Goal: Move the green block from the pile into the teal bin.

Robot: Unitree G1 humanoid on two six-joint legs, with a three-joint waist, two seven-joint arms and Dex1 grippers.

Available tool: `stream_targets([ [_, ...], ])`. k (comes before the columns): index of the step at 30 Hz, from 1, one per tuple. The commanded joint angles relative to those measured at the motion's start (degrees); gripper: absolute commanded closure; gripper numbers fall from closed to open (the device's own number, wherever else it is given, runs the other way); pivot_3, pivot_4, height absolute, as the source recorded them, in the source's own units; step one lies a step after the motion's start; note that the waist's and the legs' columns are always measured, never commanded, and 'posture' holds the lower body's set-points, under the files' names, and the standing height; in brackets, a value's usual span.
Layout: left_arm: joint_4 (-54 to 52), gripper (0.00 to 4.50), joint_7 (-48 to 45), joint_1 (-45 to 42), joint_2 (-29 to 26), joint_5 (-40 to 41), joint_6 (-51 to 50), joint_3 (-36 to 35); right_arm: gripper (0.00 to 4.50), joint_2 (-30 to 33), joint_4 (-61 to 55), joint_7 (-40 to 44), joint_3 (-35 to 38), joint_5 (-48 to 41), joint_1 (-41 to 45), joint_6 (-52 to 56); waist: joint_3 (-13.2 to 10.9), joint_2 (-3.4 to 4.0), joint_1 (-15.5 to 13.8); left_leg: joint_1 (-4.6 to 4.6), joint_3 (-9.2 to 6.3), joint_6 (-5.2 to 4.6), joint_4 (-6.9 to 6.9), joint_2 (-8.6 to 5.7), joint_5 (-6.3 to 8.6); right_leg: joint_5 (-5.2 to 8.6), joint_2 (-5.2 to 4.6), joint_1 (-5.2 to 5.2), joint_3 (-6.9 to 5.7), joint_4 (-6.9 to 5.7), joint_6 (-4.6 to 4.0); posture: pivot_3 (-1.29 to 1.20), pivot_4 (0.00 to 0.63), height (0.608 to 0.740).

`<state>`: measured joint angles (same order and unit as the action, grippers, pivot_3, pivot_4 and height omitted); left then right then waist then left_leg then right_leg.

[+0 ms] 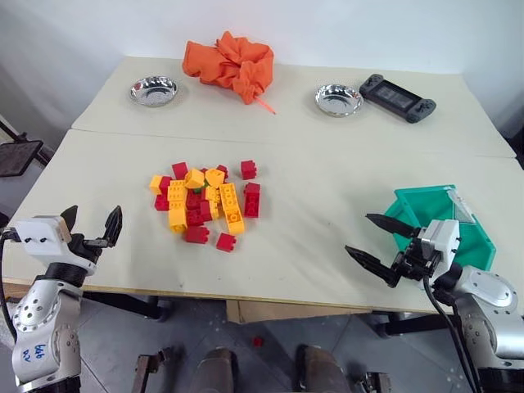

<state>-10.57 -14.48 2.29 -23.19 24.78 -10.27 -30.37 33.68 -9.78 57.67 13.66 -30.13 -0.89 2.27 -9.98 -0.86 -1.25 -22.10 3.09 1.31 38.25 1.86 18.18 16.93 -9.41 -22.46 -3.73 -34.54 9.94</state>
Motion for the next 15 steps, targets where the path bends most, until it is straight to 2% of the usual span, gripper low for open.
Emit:
stream_targets([
  [1, -2.87, 0.0, -1.63, 0.32, -0.43, 2.73, -1.05, -0.59, 0.09, -0.07, -0.75, 0.03, -0.09, -0.56, 0.55, -0.22, 0.0, 0.0, 0.0, 0.0, 0.0, 0.0, 0.0, 0.0, 0.0, 0.0, 0.0, 0.0, 0.0, 0.0, 0.0, 0.0, 0.15, 0.74],
  [3, -3.59, 0.0, -4.27, 0.24, -1.43, 5.15, -1.97, -0.77, 0.09, -0.8, -1.57, -0.93, 0.12, -2.03, 0.99, 1.23, 0.0, 0.0, 0.0, 0.0, 0.0, 0.0, 0.02, 0.0, 0.0, 0.0, 0.0, 0.0, 0.0, -0.01, 0.0, 0.0, 0.15, 0.74],
  [5, -2.91, 0.0, -13.05, 0.9, -7.39, 3.42, 0.25, 1.01, 0.09, -0.88, -4.04, -1.78, -0.13, -4.1, 2.15, 3.81, -0.01, -0.02, 0.03, 0.0, 0.0, 0.0, 0.02, 0.0, 0.0, 0.0, 0.0, 0.0, 0.0, -0.02, 0.0, 0.0, 0.15, 0.74],
  [7, -1.59, 0.0, -19.57, -1.62, -12.42, 5.84, -0.74, 1.36, 0.09, 0.22, -6.11, -0.61, -0.93, -5.16, 3.36, 5.5, -0.05, 0.04, 0.06, 0.0, 0.0, 0.01, 0.01, 0.01, 0.0, 0.02, 0.0, -0.05, 0.0, -0.08, -0.05, 0.0, 0.15, 0.74],
  [12, -1.61, 0.0, -33.95, -5.71, -20.05, 10.0, -3.51, 6.58, 0.09, 3.69, -5.39, 2.75, 0.63, -5.41, 5.35, 6.0, -0.05, 0.07, -0.08, -0.01, 0.0, 0.0, 0.02, 0.0, 0.01, 0.02, 0.0, -0.01, 0.0, -0.05, -0.05, 0.0, 0.15, 0.74],
  [15, -2.84, 0.62, -40.39, -4.01, -21.43, 10.1, -3.11, 10.29, 0.0, 6.58, -1.44, 4.92, 2.68, -4.13, 5.69, 4.11, -0.05, 0.07, -0.03, -0.01, 0.04, 0.01, -0.07, 0.0, 0.06, 0.02, 0.0, -0.04, -0.01, 0.05, -0.04, 0.0, 0.15, 0.74],
])
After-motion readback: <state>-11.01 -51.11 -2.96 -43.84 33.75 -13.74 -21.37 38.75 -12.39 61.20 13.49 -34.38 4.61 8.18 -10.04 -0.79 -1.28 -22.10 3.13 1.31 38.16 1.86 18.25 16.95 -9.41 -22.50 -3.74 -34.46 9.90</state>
